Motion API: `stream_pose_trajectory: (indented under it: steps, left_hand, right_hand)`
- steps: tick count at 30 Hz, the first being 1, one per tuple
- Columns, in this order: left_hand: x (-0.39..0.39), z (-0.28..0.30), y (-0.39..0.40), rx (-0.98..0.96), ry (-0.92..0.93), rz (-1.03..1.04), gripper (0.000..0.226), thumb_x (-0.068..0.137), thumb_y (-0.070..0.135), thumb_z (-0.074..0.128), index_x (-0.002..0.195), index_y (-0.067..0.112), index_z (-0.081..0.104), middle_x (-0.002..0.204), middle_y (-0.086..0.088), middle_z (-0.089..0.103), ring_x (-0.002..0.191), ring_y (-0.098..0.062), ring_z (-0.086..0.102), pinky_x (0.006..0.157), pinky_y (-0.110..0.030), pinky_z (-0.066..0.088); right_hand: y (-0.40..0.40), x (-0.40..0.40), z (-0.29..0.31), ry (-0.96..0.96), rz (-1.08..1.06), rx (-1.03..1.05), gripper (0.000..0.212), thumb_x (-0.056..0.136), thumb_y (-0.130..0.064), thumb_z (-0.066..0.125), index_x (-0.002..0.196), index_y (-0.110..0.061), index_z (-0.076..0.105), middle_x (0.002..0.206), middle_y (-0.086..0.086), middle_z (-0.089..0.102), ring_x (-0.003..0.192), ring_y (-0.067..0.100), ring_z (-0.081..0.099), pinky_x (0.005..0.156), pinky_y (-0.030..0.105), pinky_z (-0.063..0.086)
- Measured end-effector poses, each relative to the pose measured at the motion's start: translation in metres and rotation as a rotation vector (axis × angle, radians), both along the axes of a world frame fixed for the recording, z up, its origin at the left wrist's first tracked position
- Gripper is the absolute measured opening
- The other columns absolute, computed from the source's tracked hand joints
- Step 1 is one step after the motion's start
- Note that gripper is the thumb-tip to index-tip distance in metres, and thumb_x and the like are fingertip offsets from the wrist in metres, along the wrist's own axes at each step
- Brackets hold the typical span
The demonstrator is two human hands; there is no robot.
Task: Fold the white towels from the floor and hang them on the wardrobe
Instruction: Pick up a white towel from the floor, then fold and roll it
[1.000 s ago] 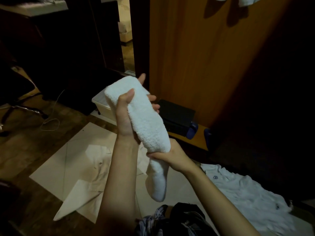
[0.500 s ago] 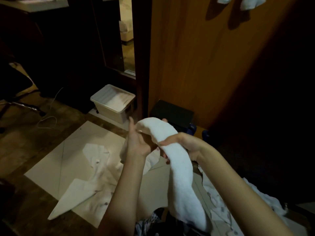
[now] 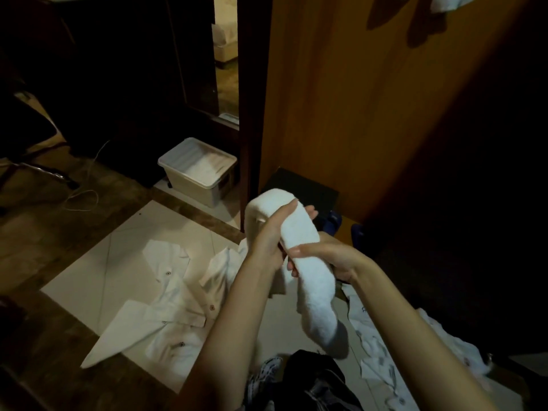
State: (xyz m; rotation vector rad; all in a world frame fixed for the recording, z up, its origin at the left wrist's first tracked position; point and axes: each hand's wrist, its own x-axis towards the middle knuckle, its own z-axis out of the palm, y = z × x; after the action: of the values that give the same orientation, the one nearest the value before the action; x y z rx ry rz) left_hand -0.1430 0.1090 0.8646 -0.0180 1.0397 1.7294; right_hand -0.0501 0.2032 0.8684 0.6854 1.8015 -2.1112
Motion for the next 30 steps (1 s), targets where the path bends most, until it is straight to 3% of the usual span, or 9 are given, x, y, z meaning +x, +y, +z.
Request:
stream_pose_trajectory:
  steps: [6,10,13,16,19,22,24,27,30]
  left_hand:
    - [0.007,0.000,0.010,-0.134,0.231,-0.011,0.038,0.090,0.039,0.060,0.118,0.014,0.061,0.101,0.004,0.072,0.087,-0.007,0.068,0.069,-0.023,0.050]
    - [-0.001,0.006,0.007,-0.142,0.382,0.137,0.054,0.082,0.040,0.071,0.124,0.008,0.057,0.104,-0.002,0.072,0.094,-0.014,0.069,0.093,-0.041,0.051]
    - [-0.009,0.012,0.002,-0.084,0.346,0.255,0.050,0.075,0.044,0.076,0.110,0.012,0.062,0.099,-0.002,0.073,0.092,-0.016,0.070,0.088,-0.039,0.054]
    - [-0.016,0.014,-0.005,-0.009,0.289,0.283,0.028,0.088,0.039,0.063,0.104,0.017,0.065,0.090,0.004,0.075,0.083,-0.007,0.071,0.076,-0.028,0.053]
    - [-0.023,0.017,-0.013,0.039,0.172,0.314,0.025,0.092,0.038,0.056,0.103,0.018,0.064,0.093,0.003,0.074,0.091,-0.012,0.069,0.084,-0.034,0.050]
    - [-0.027,0.013,-0.018,0.073,0.086,0.318,0.023,0.092,0.041,0.054,0.101,0.021,0.064,0.089,0.006,0.075,0.089,-0.011,0.069,0.085,-0.036,0.051]
    - [-0.028,0.008,-0.020,0.095,0.060,0.358,0.026,0.092,0.041,0.055,0.106,0.020,0.063,0.094,0.004,0.075,0.090,-0.012,0.069,0.089,-0.037,0.050]
    - [-0.026,0.008,-0.017,0.098,0.064,0.316,0.029,0.092,0.042,0.052,0.111,0.023,0.062,0.097,0.007,0.074,0.098,-0.013,0.065,0.093,-0.040,0.044]
    - [-0.025,0.004,-0.012,0.158,0.116,0.302,0.059,0.082,0.044,0.056,0.136,0.022,0.049,0.115,0.002,0.069,0.108,-0.015,0.064,0.091,-0.036,0.048]
  right_hand:
    - [-0.007,0.008,-0.022,0.148,-0.149,0.129,0.064,0.060,-0.039,0.081,0.111,-0.006,0.061,0.091,0.012,0.070,0.083,0.026,0.068,0.080,0.041,0.054]
    - [-0.018,0.020,-0.040,0.206,-0.236,0.230,0.082,0.055,-0.052,0.084,0.124,-0.020,0.055,0.117,0.006,0.065,0.110,0.025,0.062,0.096,0.047,0.049]
    - [-0.027,0.026,-0.053,0.199,-0.280,0.318,0.100,0.046,-0.057,0.084,0.132,-0.022,0.048,0.126,0.003,0.059,0.117,0.022,0.056,0.100,0.045,0.047]
    - [-0.030,0.025,-0.058,0.174,-0.262,0.394,0.092,0.045,-0.052,0.082,0.127,-0.024,0.052,0.121,-0.001,0.061,0.113,0.017,0.057,0.095,0.038,0.050]
    - [-0.027,0.024,-0.055,0.187,-0.224,0.422,0.073,0.046,-0.043,0.082,0.113,-0.029,0.057,0.110,-0.006,0.064,0.101,0.006,0.061,0.081,0.020,0.049]
    - [-0.021,0.021,-0.048,0.246,-0.177,0.488,0.063,0.063,-0.010,0.077,0.116,-0.032,0.049,0.110,-0.014,0.059,0.096,-0.011,0.058,0.075,0.005,0.044]
    - [-0.014,0.018,-0.048,0.253,-0.135,0.537,0.067,0.068,-0.001,0.070,0.120,-0.034,0.044,0.115,-0.011,0.058,0.102,-0.005,0.057,0.081,0.007,0.043]
    - [-0.001,0.013,-0.047,0.132,0.042,0.629,0.072,0.068,-0.017,0.070,0.131,-0.034,0.040,0.130,-0.004,0.052,0.117,0.011,0.052,0.094,0.024,0.041]
    - [0.007,0.005,-0.031,0.171,0.149,0.522,0.086,0.062,-0.051,0.073,0.138,-0.033,0.039,0.135,-0.013,0.048,0.121,0.004,0.048,0.099,0.024,0.042]
